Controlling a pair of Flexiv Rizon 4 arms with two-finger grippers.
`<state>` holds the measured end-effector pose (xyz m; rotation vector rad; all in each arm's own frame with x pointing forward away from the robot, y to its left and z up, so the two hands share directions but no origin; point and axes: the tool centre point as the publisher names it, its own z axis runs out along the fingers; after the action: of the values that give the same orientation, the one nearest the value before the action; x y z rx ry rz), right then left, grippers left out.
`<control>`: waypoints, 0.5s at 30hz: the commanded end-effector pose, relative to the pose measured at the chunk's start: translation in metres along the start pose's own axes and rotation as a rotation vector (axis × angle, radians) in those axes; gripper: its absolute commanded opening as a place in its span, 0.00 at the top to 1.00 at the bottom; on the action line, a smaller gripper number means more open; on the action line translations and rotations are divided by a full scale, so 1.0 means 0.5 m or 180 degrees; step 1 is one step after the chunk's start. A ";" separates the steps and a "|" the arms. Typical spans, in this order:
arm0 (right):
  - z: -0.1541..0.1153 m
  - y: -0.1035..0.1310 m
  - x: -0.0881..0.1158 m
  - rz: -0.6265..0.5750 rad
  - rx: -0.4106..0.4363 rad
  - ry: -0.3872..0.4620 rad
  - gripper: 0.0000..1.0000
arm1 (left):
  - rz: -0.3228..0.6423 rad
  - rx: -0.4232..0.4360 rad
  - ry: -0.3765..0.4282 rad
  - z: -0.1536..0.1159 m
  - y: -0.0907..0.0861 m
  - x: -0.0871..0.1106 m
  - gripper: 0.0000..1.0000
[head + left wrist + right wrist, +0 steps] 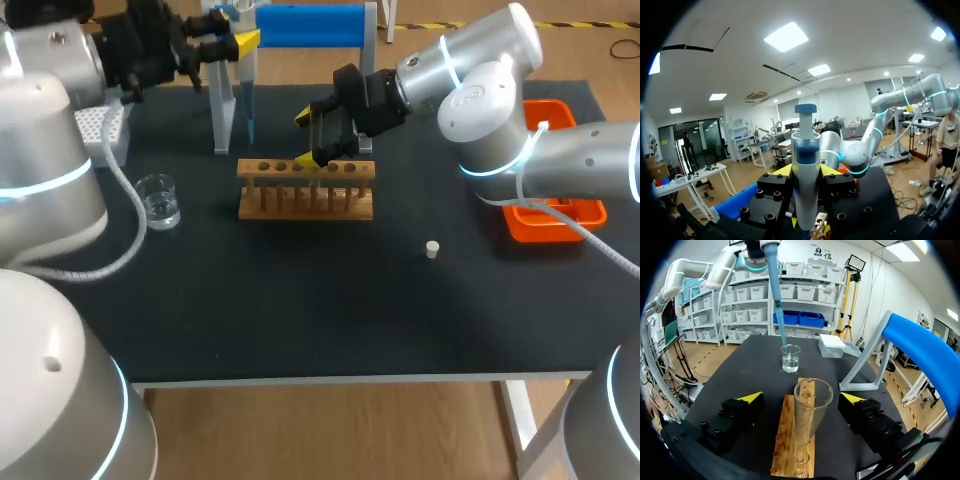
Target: Invert the test tube, pick up the pipette, mount the tip to pipette, aspirate from beaker and dispense into the tube, eject the tip, return the pipette, and cap with the stopper.
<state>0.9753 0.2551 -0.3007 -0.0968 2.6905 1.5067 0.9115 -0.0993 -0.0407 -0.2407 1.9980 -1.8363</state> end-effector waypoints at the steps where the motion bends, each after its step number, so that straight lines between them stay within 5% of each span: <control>1: -0.002 0.000 -0.001 0.0001 0.0006 0.0012 0.00 | -0.0066 -0.0272 0.0217 0.021 -0.039 -0.029 1.00; 15: -0.002 0.000 -0.001 0.0001 0.0006 0.0012 0.00 | -0.0254 -0.0454 0.0427 0.098 -0.095 -0.043 1.00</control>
<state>0.9752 0.2551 -0.3007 -0.0966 2.6905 1.5068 0.9330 -0.1317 0.0035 -0.2557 2.1918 -1.8273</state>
